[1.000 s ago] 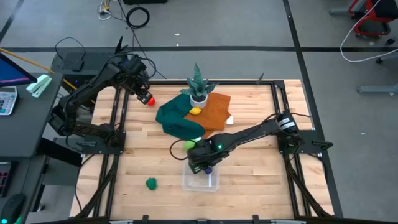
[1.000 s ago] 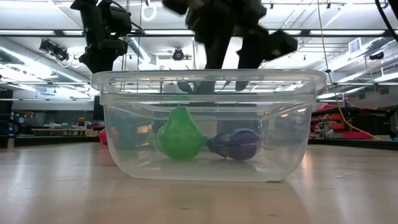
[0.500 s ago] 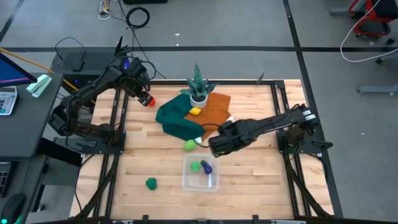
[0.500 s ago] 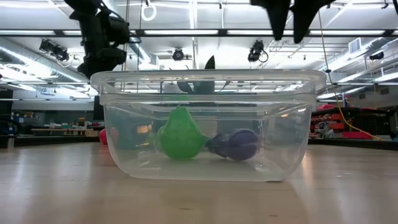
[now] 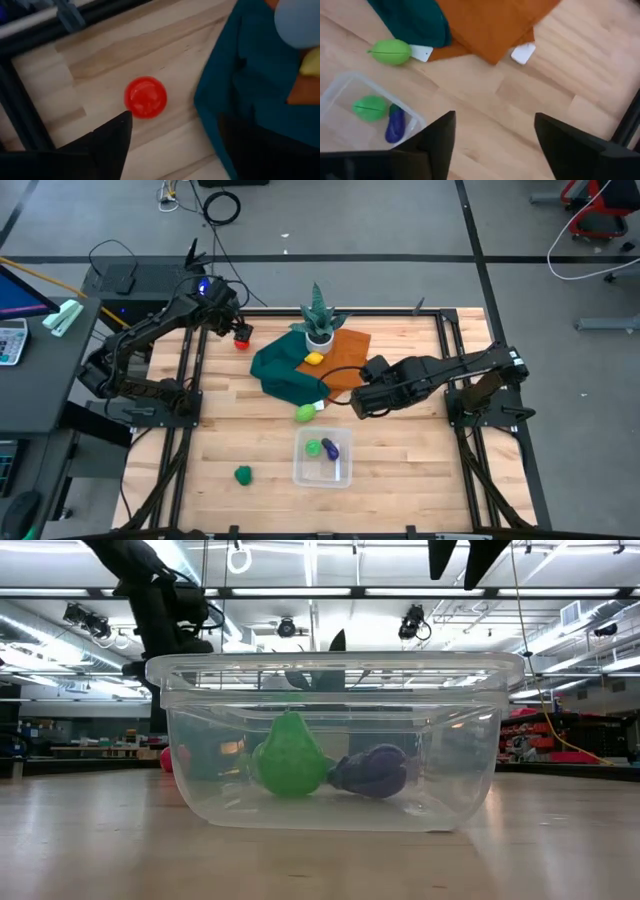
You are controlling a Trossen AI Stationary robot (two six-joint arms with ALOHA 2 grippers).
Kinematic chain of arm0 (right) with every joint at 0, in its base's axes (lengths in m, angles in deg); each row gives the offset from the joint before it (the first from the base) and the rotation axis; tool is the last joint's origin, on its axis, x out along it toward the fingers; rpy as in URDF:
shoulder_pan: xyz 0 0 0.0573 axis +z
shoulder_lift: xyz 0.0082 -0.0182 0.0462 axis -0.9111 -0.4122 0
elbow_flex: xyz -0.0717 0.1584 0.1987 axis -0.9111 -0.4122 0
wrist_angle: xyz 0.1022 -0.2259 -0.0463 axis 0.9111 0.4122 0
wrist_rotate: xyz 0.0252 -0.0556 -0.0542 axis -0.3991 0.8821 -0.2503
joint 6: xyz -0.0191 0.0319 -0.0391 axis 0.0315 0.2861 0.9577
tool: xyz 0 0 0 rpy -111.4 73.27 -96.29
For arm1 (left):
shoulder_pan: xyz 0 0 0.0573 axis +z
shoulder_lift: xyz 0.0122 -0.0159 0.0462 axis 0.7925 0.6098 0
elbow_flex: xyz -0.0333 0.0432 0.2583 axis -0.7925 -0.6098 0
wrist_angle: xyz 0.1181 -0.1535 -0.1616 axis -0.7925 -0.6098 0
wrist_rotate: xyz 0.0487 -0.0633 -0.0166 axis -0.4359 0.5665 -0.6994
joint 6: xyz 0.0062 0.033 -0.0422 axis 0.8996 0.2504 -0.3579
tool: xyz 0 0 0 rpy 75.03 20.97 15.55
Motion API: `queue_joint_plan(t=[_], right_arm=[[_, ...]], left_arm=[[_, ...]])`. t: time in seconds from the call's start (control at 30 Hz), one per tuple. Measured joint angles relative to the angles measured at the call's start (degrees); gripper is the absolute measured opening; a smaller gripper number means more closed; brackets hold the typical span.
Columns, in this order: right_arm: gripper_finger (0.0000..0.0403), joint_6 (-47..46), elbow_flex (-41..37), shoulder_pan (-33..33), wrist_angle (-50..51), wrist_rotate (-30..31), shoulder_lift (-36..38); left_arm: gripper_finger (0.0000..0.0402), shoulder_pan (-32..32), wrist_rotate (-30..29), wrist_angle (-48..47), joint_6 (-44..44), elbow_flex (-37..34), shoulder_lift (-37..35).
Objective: Pick and placing Produce into tupperware
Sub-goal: Put the red tomato into the transparent bin
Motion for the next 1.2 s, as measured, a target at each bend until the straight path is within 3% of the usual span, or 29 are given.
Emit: queue_joint_plan(t=[0.2, 0.4, 0.73, 1.2], right_arm=[[0.0286, 6.76, -0.11, 0.00, -0.01, 1.37, -0.01], [0.0306, 10.81, -0.11, 0.00, 0.01, 1.85, -0.01], [0.0309, 10.55, -0.11, 0.00, -0.01, 2.70, -0.02], [0.0309, 6.81, -0.11, 0.00, -0.45, 2.68, -0.02]], left_arm=[[0.0356, -0.05, 0.02, -0.10, -10.05, 0.00, 3.68], [0.0388, -0.12, 0.04, -0.02, -12.75, 0.04, 10.32], [0.0392, 0.30, -2.97, 3.87, -12.62, 0.09, 16.64], [0.0392, 4.87, -3.08, 5.55, -9.15, 0.13, 19.12]])
